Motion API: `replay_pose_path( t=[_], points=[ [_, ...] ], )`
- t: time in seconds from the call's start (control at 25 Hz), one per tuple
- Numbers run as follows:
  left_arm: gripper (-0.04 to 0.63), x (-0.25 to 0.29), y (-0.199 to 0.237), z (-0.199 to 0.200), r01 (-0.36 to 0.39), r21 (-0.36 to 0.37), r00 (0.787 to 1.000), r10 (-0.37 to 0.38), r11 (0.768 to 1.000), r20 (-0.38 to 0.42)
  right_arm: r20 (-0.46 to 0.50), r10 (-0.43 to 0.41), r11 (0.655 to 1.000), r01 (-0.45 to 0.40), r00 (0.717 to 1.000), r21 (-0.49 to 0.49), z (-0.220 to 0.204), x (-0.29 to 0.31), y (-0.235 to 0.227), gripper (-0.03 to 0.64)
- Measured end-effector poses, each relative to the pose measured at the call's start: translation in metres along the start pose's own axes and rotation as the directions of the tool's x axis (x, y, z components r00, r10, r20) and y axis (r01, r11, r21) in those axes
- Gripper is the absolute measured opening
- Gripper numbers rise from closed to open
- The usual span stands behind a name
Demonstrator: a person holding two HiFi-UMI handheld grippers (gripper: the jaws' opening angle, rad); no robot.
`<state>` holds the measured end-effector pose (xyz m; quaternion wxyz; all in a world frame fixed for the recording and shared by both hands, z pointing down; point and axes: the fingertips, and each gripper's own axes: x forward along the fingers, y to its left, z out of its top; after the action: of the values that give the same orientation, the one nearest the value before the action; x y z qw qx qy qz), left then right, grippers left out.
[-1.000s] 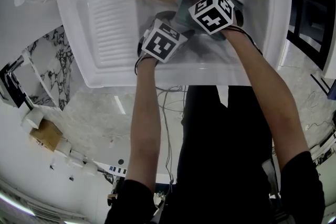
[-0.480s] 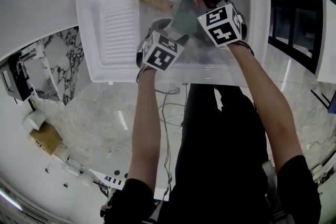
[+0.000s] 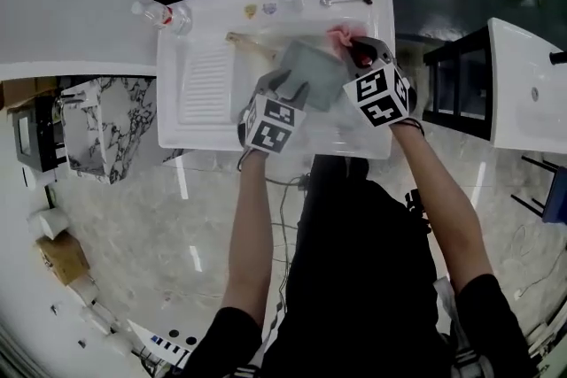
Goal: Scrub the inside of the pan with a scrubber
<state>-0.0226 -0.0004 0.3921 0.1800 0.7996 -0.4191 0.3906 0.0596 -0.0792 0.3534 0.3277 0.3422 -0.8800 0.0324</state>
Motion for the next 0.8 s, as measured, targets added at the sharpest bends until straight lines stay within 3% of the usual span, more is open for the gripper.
replay_pose_path(
  t=[0.32,0.56,0.8],
  points=[
    [0.061,-0.063,-0.032,0.031,-0.139,-0.066,0.98,0.147,0.988,0.131,0.072,0.034,0.999,-0.032,0.997,-0.039,-0.001,-0.078,0.0,0.043],
    [0.043,-0.11,-0.06,0.059,-0.19,-0.124,0.949,0.214,0.974,0.229,0.157,0.101,0.995,-0.097,0.982,-0.032,0.015,-0.131,0.002,0.043],
    [0.043,-0.155,-0.073,0.085,-0.196,-0.167,0.903,0.244,0.966,0.353,0.303,0.117,0.993,-0.107,0.946,-0.049,0.044,-0.18,0.0,0.043]
  ],
)
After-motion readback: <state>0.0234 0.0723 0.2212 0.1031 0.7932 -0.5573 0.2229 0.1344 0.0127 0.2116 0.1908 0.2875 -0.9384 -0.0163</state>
